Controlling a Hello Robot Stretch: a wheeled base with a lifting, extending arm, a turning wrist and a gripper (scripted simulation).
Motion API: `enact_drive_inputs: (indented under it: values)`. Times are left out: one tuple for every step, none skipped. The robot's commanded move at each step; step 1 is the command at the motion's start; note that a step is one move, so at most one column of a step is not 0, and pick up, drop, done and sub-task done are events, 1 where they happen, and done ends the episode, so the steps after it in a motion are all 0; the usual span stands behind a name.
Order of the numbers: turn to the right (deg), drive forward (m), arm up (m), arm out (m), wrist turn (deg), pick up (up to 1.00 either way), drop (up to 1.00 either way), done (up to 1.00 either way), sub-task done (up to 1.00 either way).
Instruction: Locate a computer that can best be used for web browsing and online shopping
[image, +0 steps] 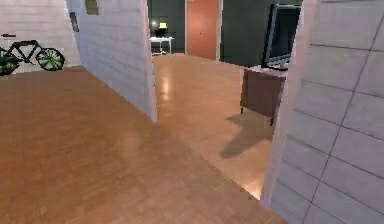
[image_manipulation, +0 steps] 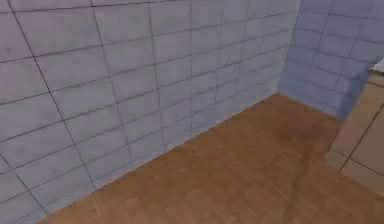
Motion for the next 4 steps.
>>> enact_drive_inputs:
  values:
    - [0.0, 1.00, 0.00, 0.00, 0.0, 0.00, 0.00, 0.00, 0.00]
    - [6.0, 0.00, 0.00, 0.00, 0.0, 0.00, 0.00, 0.00, 0.00]
    - [0.0, 0.05, 0.00, 0.00, 0.0, 0.00, 0.00, 0.00, 0.00]
    - [0.0, 0.45, 0.00, 0.00, 0.0, 0.00, 0.00, 0.00, 0.00]
